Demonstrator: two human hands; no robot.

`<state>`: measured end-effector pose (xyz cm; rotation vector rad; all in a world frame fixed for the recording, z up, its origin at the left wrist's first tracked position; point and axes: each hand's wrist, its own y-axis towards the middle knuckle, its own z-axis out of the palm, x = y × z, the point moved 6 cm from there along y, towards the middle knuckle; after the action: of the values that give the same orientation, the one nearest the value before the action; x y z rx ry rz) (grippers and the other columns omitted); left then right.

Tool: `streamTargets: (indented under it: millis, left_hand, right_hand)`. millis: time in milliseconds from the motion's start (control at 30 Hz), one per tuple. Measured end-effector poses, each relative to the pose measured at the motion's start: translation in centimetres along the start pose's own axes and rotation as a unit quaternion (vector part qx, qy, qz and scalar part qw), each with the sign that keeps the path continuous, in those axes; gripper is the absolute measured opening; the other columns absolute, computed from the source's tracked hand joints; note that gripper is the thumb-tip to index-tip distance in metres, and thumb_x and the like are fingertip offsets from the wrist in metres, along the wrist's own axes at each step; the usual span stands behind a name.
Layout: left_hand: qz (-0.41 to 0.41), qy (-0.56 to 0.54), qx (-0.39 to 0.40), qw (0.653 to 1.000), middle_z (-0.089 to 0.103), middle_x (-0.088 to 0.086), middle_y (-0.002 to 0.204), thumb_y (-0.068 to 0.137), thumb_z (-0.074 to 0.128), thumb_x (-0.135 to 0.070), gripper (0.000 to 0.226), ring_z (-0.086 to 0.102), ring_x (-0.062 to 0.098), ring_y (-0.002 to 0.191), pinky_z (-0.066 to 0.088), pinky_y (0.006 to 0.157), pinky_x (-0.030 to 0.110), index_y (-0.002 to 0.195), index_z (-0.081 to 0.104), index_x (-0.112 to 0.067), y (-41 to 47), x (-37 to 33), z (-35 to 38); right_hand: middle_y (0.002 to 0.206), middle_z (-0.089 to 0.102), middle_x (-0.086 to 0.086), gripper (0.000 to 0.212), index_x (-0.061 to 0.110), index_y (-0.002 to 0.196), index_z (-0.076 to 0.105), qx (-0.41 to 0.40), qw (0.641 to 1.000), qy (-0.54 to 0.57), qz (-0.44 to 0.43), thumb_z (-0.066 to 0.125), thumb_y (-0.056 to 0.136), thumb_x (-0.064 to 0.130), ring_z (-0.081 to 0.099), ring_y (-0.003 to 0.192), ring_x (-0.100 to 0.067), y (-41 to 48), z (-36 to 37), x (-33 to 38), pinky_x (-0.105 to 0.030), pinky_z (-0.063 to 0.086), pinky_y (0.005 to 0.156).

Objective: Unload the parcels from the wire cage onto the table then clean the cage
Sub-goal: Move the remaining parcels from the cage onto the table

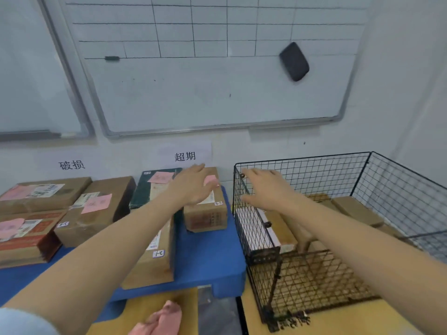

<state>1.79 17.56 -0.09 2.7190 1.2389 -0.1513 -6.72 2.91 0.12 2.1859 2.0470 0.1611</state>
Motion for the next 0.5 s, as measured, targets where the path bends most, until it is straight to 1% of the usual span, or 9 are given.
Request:
streamTargets:
  millis: [133, 233, 300, 400, 500]
  left_hand:
    - [0.026, -0.025, -0.004, 0.999, 0.01, 0.008, 0.159, 0.099, 0.031, -0.048, 0.061, 0.007, 0.021, 0.147, 0.008, 0.119, 0.034, 0.152, 0.019, -0.02, 4.8, -6.9, 0.7]
    - [0.05, -0.02, 0.008, 0.999, 0.01, 0.007, 0.159, 0.099, 0.03, -0.05, 0.062, 0.007, 0.021, 0.147, 0.008, 0.119, 0.034, 0.152, 0.017, -0.019, 8.8, -12.8, 2.3]
    - [0.057, -0.004, 0.027, 0.998, 0.01, 0.006, 0.16, 0.099, 0.03, -0.049, 0.062, 0.008, 0.021, 0.147, 0.008, 0.119, 0.036, 0.152, 0.017, -0.02, 11.6, -16.4, 4.1]
    - [0.054, 0.041, 0.071, 0.995, 0.013, 0.005, 0.159, 0.099, 0.029, -0.05, 0.063, 0.01, 0.021, 0.147, 0.01, 0.119, 0.039, 0.152, 0.017, -0.018, 15.8, -20.5, 7.0]
    - [0.028, 0.016, 0.117, 0.993, 0.017, 0.004, 0.159, 0.098, 0.033, -0.051, 0.064, 0.014, 0.021, 0.146, 0.015, 0.119, 0.04, 0.151, 0.018, -0.018, 19.0, -22.8, 9.5]
  right_hand:
    - [0.152, 0.035, -0.006, 0.076, 0.018, 0.153, 0.016, 0.014, 0.998, -0.026, 0.051, 0.053, 0.092, 0.046, 0.035, 0.138, -0.025, -1.2, -0.2, -10.0, -0.042, 0.025, 0.114]
    - [0.151, 0.037, -0.005, 0.077, 0.018, 0.152, 0.015, 0.042, 0.995, -0.042, 0.083, 0.053, 0.092, 0.045, 0.037, 0.137, -0.025, -2.1, 1.0, -18.0, -0.042, 0.026, 0.114]
    - [0.148, 0.04, -0.005, 0.076, 0.018, 0.151, 0.017, 0.065, 0.992, -0.052, 0.095, 0.053, 0.091, 0.046, 0.038, 0.135, -0.024, -2.6, 2.3, -22.9, -0.043, 0.027, 0.113]
    - [0.149, 0.038, -0.006, 0.075, 0.016, 0.151, 0.018, 0.099, 0.99, -0.048, 0.093, 0.052, 0.091, 0.045, 0.035, 0.137, -0.025, -2.9, 4.7, -29.1, -0.043, 0.023, 0.113]
    - [0.152, 0.034, -0.009, 0.077, 0.015, 0.152, 0.017, 0.138, 0.986, -0.042, 0.082, 0.051, 0.09, 0.046, 0.033, 0.139, -0.027, -2.8, 7.3, -33.2, -0.045, 0.023, 0.114]
